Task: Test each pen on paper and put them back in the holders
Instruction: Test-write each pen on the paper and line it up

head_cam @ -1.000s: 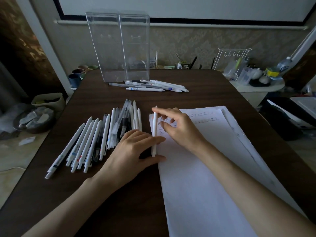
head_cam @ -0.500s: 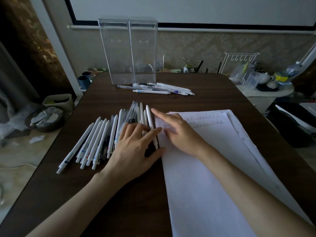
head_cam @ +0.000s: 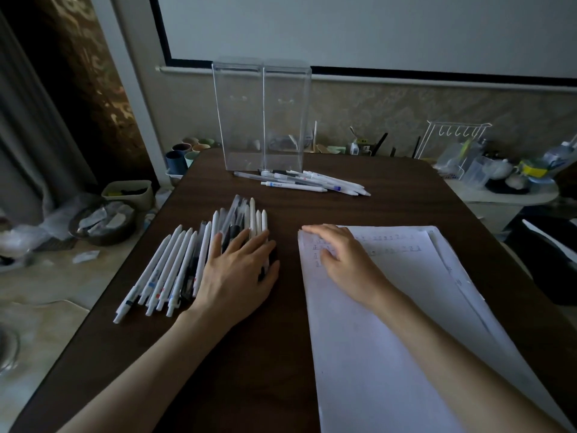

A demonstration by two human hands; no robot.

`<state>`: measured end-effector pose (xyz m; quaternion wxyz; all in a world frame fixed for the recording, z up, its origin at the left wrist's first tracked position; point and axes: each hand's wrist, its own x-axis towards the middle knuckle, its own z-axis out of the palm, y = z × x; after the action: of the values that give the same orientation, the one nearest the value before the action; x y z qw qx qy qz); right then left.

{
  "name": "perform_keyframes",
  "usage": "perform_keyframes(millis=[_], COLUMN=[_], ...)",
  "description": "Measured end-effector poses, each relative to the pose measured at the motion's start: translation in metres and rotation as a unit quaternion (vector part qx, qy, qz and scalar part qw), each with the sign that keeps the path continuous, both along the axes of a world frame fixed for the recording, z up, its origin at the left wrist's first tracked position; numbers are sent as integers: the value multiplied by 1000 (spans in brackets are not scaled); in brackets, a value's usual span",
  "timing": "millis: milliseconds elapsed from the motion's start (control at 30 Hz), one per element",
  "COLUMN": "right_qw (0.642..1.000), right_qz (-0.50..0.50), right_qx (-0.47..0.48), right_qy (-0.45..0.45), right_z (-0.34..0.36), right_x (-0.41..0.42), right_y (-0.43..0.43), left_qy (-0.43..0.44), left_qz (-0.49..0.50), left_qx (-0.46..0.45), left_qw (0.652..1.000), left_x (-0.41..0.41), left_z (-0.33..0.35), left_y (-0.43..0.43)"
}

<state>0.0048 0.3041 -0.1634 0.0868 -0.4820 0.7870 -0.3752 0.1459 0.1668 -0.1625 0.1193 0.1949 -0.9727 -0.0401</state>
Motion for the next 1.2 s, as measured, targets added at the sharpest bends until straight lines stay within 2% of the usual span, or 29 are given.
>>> perform_keyframes(millis=[200,333,400,500,600,733,867,967,1133,1200], right_qw=[997,989,984,974,953,948,960,963,949,944], right_qz=[-37,-54,-49,-54,-79,-56,-5,-20,-91,-122], right_qx=[13,91,122,155,192,185,65,-1,107,112], right_qy=[72,101,118,155,222,252,271,267,281,287], right_z=[18,24,23,20,17,16,25,32,25,17], right_x=[-31,-64,-73,-83,-90,-87,-75,-64,-49,-44], right_y=[-33,-75,-91,-108,-119,-124,-112,-83,-4,19], left_qy=[14,15,-5,3,7,-3,-4,7,8,2], left_qz=[-39,-209,-264,-276,-275,-279,-277,-271,-315,-331], left_qx=[-23,-9,9,45,44,47,44,32,33,20], left_qw=[999,978,964,960,960,959,960,962,948,943], left_x=[0,0,1,2,2,1,3,4,9,12], left_z=[0,-1,-2,-5,-6,-3,-3,-1,2,-1], left_y=[0,8,10,10,10,10,11,12,25,33])
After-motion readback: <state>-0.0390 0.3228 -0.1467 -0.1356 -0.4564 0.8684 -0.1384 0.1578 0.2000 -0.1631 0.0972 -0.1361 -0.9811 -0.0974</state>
